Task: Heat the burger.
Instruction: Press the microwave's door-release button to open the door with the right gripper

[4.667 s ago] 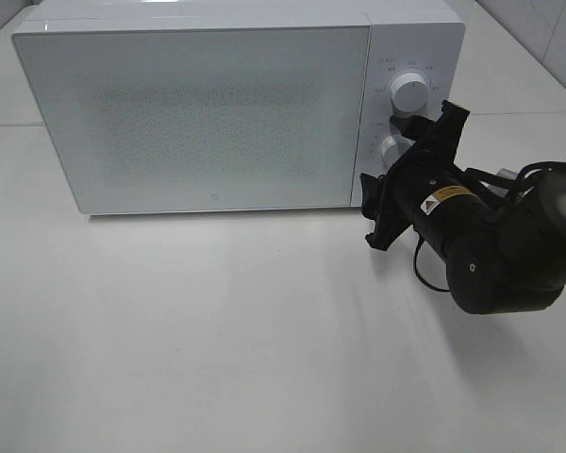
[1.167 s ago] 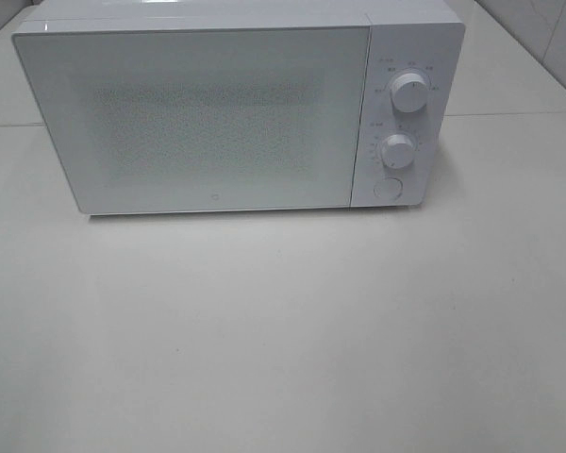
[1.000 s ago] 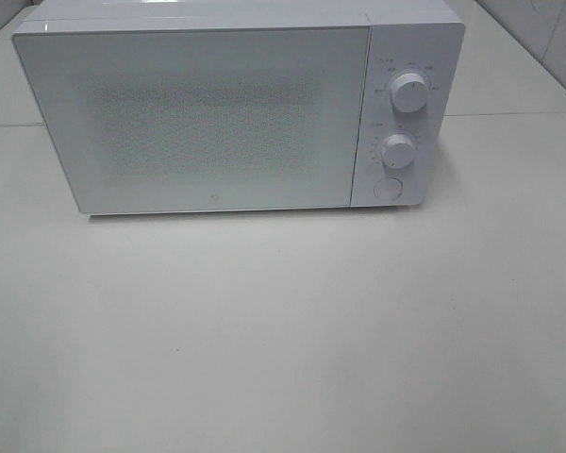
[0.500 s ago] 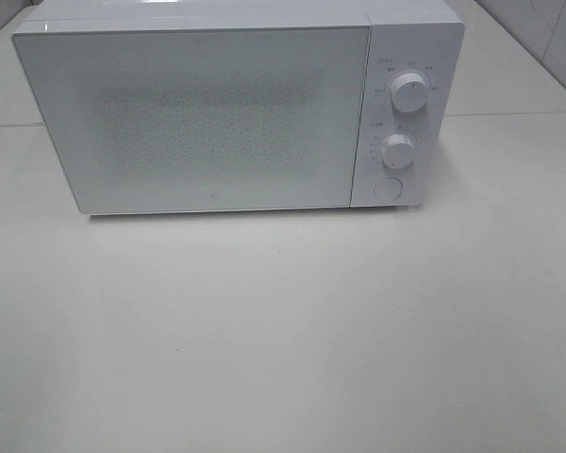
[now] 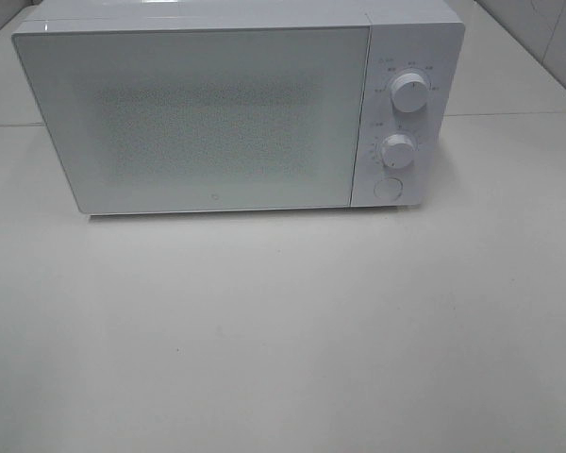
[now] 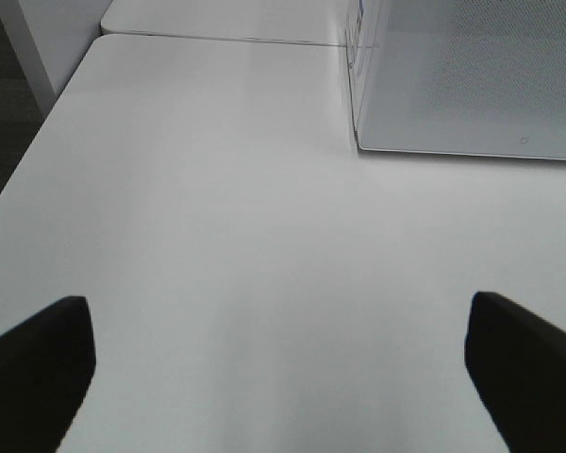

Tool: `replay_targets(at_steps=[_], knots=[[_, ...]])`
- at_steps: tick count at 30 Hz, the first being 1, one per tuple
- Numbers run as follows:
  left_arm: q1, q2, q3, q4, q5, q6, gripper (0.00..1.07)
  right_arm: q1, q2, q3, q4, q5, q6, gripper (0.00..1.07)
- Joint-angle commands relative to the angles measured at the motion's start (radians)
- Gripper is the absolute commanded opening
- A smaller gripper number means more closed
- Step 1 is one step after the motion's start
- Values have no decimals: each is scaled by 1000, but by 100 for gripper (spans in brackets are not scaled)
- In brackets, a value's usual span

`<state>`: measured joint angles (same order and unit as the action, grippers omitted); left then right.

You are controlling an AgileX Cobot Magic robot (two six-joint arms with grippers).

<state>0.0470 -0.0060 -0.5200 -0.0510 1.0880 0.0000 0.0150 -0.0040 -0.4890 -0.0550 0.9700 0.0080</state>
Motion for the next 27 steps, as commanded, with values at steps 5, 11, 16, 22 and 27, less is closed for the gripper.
replay_targets(at_steps=[5,11,16,22,27], knots=[[2,-4,4,3,-16,0,100,-2,-30,1,-5,-7,13,75],[2,-4,4,3,-16,0,100,-2,-30,1,-6,-7,13,75],[2,-4,4,3,-16,0,100,-2,-30,1,-6,-7,14,75],[2,-4,4,3,-16,0,100,-2,-29,1,-6,-7,13,75],[2,-4,4,3,-16,0,100,-2,-28,0,-6,-8,13,75]])
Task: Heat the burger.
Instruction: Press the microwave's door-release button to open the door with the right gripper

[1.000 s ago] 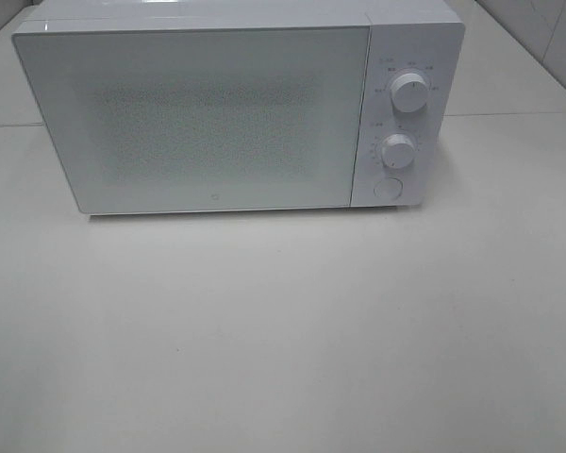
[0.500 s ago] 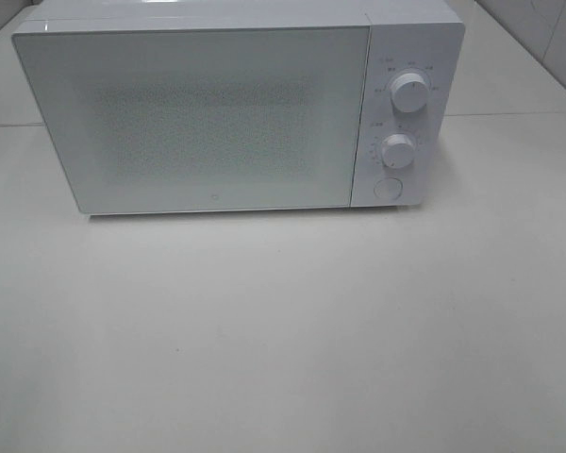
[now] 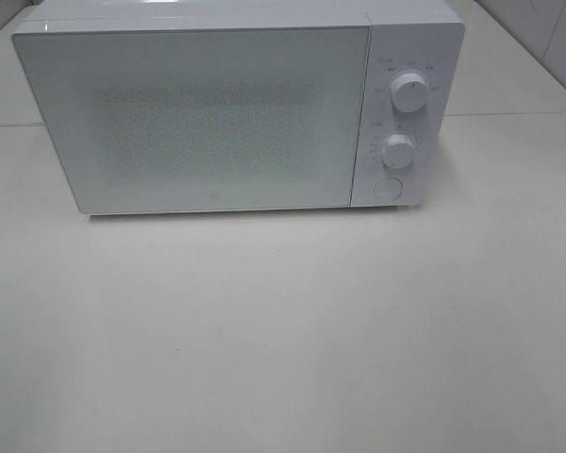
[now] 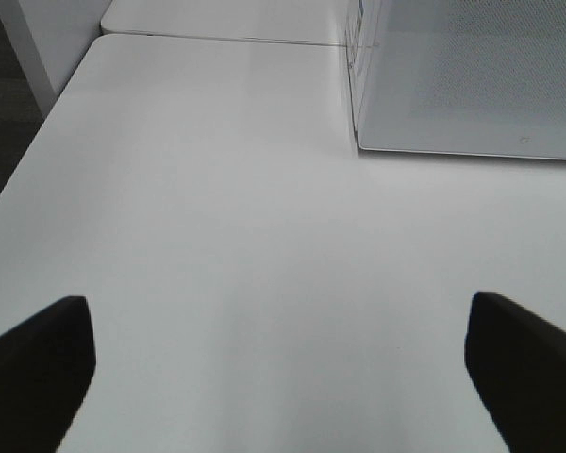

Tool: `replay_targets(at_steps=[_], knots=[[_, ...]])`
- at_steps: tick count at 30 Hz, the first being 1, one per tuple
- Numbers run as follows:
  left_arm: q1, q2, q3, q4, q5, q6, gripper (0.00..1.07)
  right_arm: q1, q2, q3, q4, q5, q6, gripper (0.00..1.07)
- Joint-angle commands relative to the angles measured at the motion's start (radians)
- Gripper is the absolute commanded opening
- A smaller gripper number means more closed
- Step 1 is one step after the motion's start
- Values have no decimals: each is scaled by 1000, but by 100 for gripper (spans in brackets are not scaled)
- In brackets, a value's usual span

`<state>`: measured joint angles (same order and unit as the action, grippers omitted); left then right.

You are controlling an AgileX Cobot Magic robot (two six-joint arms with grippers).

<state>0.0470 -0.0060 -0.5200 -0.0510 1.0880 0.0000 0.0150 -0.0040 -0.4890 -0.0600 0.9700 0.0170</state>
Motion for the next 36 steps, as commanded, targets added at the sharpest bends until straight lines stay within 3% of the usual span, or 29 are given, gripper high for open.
replay_targets(at_steps=[1,7,19,24,26,27,29,30,31,32,35,36], knots=[[2,-4,4,3,-16,0,100,-2,-23,-1,-2,-10,4,75],[2,-4,4,3,-16,0,100,-2,46,-29,-2,-82,1,75],[2,-4,4,3,-16,0,100,-2,332,-11,-10,-540,-3,70],[2,-4,4,3,-16,0,100,-2,461,49,-7,-755,-25,55],[2,-4,4,3,-16,0,100,-2,550,83,-7,-884,-25,37],[2,-4,4,3,-16,0,100,-2,550,83,-7,-884,-25,37],[2,-4,4,3,-16,0,100,-2,642,108,-6,-1002,-17,17],[2,-4,4,3,-16,0,100,-2,642,108,-6,-1002,-17,17],[2,-4,4,3,-16,0,100,-2,703,118,-7,-1085,-22,5],[2,-4,4,3,-16,0,100,-2,769,128,-9,-1198,-17,0],[2,-4,4,3,-16,0,100,-2,800,135,-10,-1262,-22,0],[2,-4,4,3,-16,0,100,-2,857,149,-14,-1374,-22,0]])
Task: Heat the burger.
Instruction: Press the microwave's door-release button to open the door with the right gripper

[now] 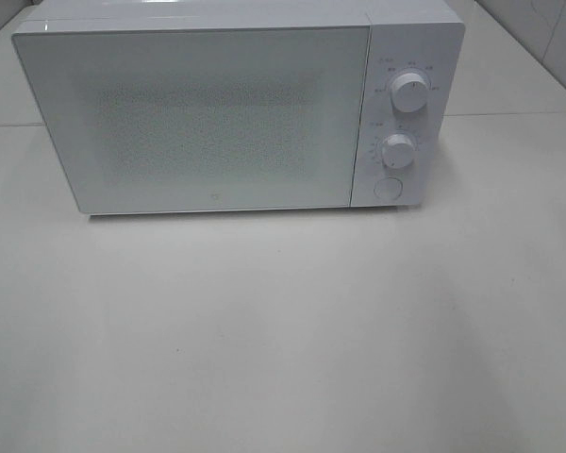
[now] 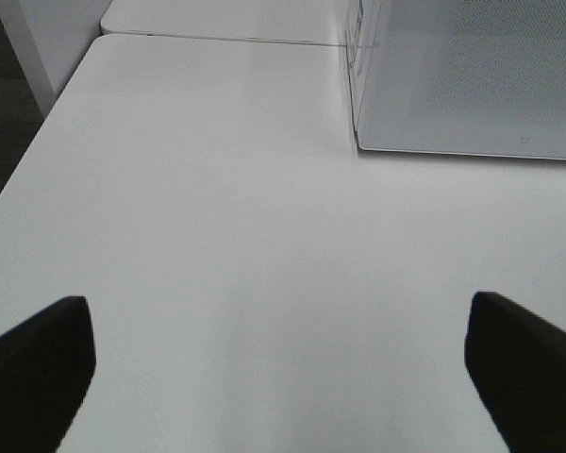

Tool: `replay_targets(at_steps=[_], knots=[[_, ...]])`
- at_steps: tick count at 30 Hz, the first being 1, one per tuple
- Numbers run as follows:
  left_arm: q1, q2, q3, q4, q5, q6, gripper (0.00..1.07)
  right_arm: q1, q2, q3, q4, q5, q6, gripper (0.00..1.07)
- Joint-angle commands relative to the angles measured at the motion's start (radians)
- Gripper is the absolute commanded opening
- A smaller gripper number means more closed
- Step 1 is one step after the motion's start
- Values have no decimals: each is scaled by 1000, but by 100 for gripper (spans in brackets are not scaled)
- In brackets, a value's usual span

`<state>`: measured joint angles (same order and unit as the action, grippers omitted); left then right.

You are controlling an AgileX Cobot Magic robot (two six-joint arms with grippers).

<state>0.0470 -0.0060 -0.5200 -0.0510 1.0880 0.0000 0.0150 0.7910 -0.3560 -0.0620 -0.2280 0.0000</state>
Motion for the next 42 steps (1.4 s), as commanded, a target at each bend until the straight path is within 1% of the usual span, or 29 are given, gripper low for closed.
replay_targets(at_steps=[1,2,5,7,8,10,11,12,13,14,16,17,18,19,21,22,23,24,25,26,27,28,29,30,31,32,37,39,42], knots=[[2,-4,4,3,-16,0,100,-2,94,25,-16,-238,-5,0],[2,-4,4,3,-16,0,100,-2,150,46,-22,-337,0,0],[2,-4,4,3,-16,0,100,-2,180,53,-26,-382,0,0],[2,-4,4,3,-16,0,100,-2,298,81,-35,-527,0,0],[2,-4,4,3,-16,0,100,-2,298,81,-35,-527,0,0],[2,-4,4,3,-16,0,100,-2,384,94,-40,-627,27,0],[2,-4,4,3,-16,0,100,-2,384,94,-40,-627,27,0],[2,-4,4,3,-16,0,100,-2,410,94,-47,-645,54,0],[2,-4,4,3,-16,0,100,-2,475,94,-78,-696,118,0],[2,-4,4,3,-16,0,100,-2,475,94,-78,-696,118,0],[2,-4,4,3,-16,0,100,-2,564,94,-133,-776,225,0],[2,-4,4,3,-16,0,100,-2,564,94,-133,-776,225,0],[2,-4,4,3,-16,0,100,-2,619,94,-158,-827,309,0],[2,-4,4,3,-16,0,100,-2,619,94,-158,-827,309,0],[2,-4,4,3,-16,0,100,2,706,94,-174,-909,419,0],[2,-4,4,3,-16,0,100,2,706,94,-174,-909,419,0],[2,-4,4,3,-16,0,100,34,758,94,-160,-951,496,0],[2,-4,4,3,-16,0,100,34,758,94,-160,-951,496,0],[2,-4,4,3,-16,0,100,55,776,94,-151,-965,529,0],[2,-4,4,3,-16,0,100,103,815,94,-116,-989,614,0],[2,-4,4,3,-16,0,100,103,815,94,-116,-989,614,0],[2,-4,4,3,-16,0,100,130,834,94,-87,-994,664,0],[2,-4,4,3,-16,0,100,178,866,93,-20,-995,759,0],[2,-4,4,3,-16,0,100,178,866,93,-20,-995,759,0],[2,-4,4,3,-16,0,100,220,891,93,41,-1002,833,0],[2,-4,4,3,-16,0,100,236,904,93,62,-1010,868,0],[2,-4,4,3,-16,0,100,268,938,92,90,-1017,982,1],[2,-4,4,3,-16,0,100,278,944,92,94,-1017,1095,2],[2,-4,4,3,-16,0,100,278,944,92,100,-1010,1197,2]])
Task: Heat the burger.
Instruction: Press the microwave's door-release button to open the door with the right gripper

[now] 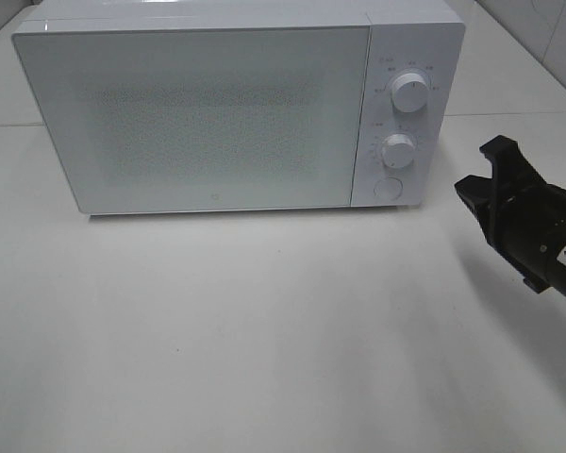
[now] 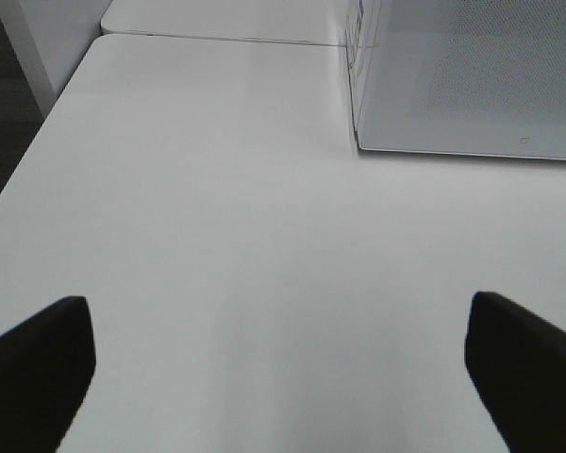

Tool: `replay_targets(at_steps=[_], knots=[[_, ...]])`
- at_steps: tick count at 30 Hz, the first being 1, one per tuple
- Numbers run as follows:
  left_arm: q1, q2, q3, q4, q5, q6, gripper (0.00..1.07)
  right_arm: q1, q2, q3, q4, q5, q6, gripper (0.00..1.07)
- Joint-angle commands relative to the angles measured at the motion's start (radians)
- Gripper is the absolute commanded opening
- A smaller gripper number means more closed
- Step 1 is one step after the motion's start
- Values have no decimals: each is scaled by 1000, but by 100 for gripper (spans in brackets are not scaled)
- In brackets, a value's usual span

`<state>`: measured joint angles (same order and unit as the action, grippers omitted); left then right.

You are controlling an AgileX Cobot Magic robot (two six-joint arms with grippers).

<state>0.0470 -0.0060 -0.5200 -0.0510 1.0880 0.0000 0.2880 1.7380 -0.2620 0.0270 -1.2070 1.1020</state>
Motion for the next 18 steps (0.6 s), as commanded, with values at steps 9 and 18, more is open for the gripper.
replay_targets(at_steps=[9,18], knots=[[2,-4,4,3,-16,0,100,5,-3,-66,63,137,199,2],[2,-4,4,3,-16,0,100,64,109,-110,118,120,325,2]])
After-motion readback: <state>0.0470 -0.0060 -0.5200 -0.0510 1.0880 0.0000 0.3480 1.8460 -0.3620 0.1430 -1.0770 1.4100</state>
